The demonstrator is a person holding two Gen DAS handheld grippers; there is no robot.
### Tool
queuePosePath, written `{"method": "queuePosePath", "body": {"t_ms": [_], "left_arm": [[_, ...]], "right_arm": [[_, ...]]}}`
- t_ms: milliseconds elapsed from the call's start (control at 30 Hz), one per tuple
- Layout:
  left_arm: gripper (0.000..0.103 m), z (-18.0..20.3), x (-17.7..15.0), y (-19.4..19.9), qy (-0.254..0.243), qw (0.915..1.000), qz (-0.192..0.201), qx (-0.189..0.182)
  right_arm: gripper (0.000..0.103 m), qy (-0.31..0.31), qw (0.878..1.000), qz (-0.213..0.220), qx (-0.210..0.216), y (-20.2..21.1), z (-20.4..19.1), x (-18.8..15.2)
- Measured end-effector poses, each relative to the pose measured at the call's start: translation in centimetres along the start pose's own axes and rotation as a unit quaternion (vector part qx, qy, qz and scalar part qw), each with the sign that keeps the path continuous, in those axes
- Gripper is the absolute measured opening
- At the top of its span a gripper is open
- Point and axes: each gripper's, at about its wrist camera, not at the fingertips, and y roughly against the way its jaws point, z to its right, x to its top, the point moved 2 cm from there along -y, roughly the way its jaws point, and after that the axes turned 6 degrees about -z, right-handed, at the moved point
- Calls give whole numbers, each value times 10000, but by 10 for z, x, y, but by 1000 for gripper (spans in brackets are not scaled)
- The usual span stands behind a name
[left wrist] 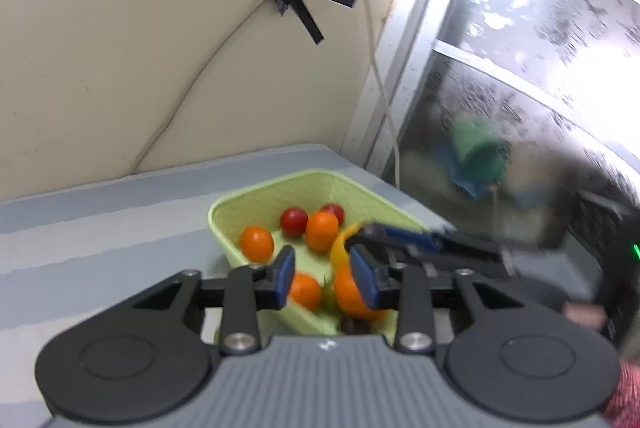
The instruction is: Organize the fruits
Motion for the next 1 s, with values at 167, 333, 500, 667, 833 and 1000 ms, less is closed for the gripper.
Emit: {"method": "queuePosePath", "body": {"t_ms": [167,333,500,667,833,1000], "left_arm": [[64,16,-52,40,-261,9992,-185,-248],[81,26,-103,64,-302,9978,-452,377],[76,37,-132,75,-177,9969,-451,613],[62,52,-151,73,-687,9928,-543,819],[63,51,-165,91,-726,9928,-596,737],[57,54,-177,107,-894,9920,-723,517]], "right_arm": [[27,-71,10000,1,62,0,1,-1],[28,-125,9999,-22,113,1,-1,-1],[28,-111,9999,-32,113,1,-5,-2],[28,-130,9998,-26,128,1,-5,-2],[29,-131,9998,-27,135,0,-6,-2],[29,-137,9998,-22,122,1,-6,-3]]}}
